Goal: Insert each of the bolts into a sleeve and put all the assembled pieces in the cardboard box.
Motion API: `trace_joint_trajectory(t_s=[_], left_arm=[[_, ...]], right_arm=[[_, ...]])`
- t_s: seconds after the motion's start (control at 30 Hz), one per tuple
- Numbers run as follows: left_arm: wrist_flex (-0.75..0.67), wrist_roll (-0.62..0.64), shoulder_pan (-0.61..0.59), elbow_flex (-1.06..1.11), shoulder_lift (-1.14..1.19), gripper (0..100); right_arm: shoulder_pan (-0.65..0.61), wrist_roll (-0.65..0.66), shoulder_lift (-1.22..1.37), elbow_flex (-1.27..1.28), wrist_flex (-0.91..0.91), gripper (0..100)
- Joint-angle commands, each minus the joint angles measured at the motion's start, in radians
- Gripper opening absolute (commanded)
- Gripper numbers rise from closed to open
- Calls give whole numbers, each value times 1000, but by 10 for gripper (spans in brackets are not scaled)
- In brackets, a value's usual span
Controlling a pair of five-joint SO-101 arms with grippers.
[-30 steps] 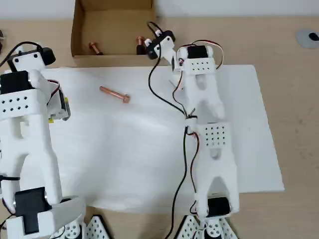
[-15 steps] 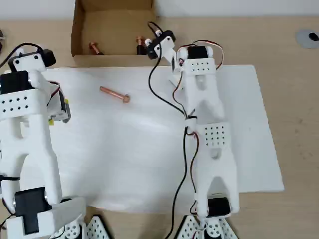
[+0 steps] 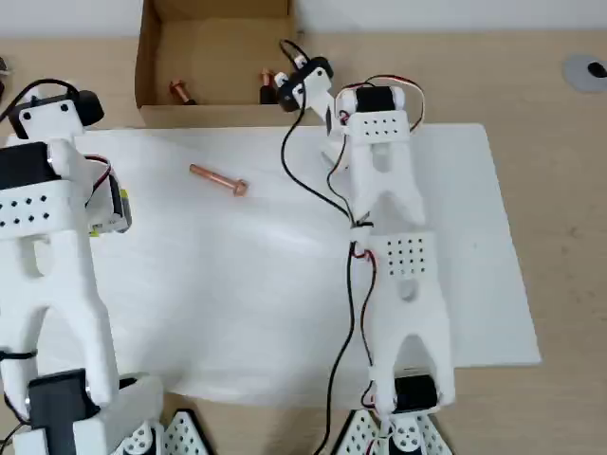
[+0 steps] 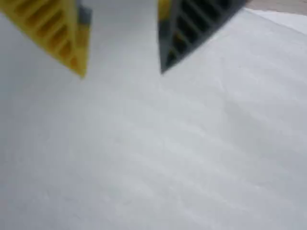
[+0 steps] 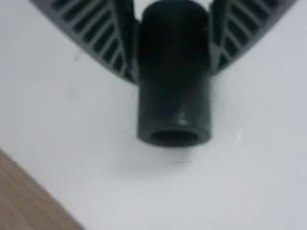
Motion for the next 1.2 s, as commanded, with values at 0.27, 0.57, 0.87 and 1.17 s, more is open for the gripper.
trace_joint_trajectory(t_s=[0.27,0.57,0.87,1.17], left_arm=[[6,-11,133,-35,-30,110],[-23,-101,187,120,-28,109],[-273,-77,189,265,-31,108],[-354,-60,184,315,-39,108]], right_arm=[[8,-37,-97,-377,201,12],[79,-141,-351,-374,203,12],[182,-269,-673,-186,204,12],[236,-321,-1274,430,198,12]])
